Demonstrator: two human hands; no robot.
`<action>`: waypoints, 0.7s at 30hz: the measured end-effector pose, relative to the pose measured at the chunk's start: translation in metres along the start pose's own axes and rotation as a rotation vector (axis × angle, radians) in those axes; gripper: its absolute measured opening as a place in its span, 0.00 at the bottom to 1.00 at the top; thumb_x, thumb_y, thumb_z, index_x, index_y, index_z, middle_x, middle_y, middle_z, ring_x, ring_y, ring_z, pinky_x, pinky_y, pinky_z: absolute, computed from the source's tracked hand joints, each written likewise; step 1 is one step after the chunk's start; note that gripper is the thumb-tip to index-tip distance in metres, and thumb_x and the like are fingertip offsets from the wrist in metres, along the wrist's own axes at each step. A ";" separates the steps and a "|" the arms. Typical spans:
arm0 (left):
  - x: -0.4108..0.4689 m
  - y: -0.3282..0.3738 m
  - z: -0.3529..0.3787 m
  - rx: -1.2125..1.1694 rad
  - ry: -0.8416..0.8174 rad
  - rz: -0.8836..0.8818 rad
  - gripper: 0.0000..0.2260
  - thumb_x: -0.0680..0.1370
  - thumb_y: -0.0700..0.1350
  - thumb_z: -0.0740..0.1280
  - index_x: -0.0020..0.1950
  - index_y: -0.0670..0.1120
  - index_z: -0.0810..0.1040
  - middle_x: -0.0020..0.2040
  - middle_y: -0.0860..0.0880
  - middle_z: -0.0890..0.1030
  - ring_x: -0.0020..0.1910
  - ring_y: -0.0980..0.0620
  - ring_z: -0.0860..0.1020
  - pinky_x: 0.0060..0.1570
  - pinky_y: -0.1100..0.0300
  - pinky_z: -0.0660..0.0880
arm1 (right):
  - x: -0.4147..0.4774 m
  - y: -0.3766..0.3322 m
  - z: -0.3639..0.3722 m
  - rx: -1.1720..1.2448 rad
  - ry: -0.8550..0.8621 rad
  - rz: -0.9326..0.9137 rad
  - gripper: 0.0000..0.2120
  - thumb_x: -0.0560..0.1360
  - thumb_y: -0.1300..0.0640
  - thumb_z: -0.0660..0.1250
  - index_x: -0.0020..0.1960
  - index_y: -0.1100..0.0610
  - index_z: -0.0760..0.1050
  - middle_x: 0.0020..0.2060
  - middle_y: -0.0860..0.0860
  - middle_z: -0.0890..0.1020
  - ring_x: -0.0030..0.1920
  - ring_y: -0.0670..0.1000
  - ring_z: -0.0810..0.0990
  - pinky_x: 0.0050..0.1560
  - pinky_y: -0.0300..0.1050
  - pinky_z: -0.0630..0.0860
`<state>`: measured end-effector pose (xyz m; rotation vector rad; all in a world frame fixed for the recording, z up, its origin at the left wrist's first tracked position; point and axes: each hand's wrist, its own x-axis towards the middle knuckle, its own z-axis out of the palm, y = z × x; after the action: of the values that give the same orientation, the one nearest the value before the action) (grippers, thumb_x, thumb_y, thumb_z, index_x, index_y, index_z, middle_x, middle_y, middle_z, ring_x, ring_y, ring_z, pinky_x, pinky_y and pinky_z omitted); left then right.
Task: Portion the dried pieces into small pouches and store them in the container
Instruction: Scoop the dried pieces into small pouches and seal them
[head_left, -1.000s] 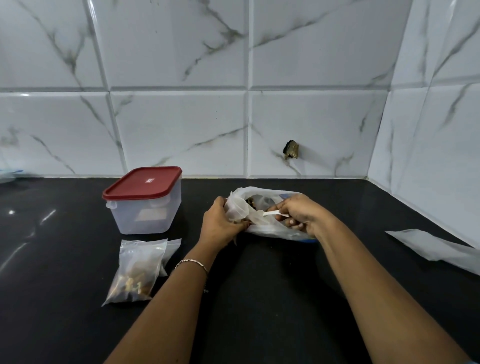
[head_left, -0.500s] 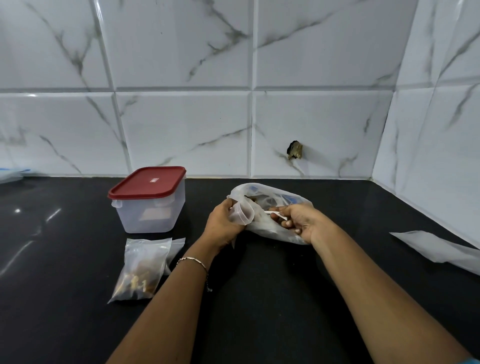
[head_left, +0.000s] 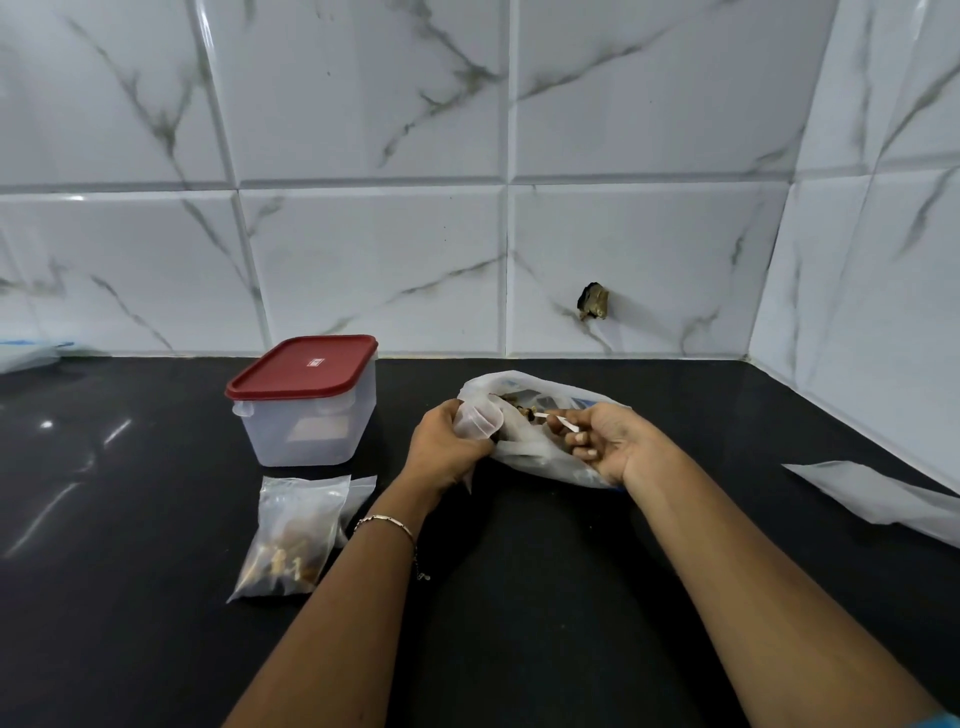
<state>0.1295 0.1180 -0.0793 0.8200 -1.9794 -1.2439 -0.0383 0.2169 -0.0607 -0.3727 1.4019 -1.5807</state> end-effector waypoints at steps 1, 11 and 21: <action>0.000 0.000 -0.001 0.003 0.005 -0.012 0.13 0.72 0.37 0.72 0.49 0.52 0.74 0.48 0.50 0.80 0.51 0.50 0.79 0.56 0.52 0.78 | -0.001 0.000 0.000 0.021 -0.007 -0.002 0.13 0.81 0.66 0.52 0.45 0.63 0.74 0.34 0.53 0.77 0.17 0.41 0.62 0.15 0.33 0.53; -0.003 0.002 0.002 0.172 0.054 -0.008 0.17 0.71 0.46 0.75 0.56 0.49 0.72 0.50 0.52 0.76 0.48 0.55 0.75 0.47 0.61 0.72 | -0.017 -0.008 0.003 0.015 -0.054 -0.067 0.12 0.80 0.67 0.53 0.45 0.64 0.75 0.33 0.52 0.76 0.19 0.41 0.64 0.16 0.30 0.55; 0.007 -0.002 0.004 0.218 0.100 -0.039 0.19 0.69 0.49 0.75 0.54 0.49 0.70 0.52 0.51 0.77 0.49 0.52 0.76 0.47 0.59 0.73 | -0.035 -0.018 0.002 -0.065 -0.141 -0.079 0.11 0.79 0.67 0.55 0.47 0.65 0.76 0.34 0.53 0.76 0.20 0.42 0.65 0.18 0.29 0.57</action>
<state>0.1229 0.1140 -0.0811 1.0109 -2.0493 -0.9991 -0.0275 0.2411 -0.0318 -0.5740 1.3460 -1.5431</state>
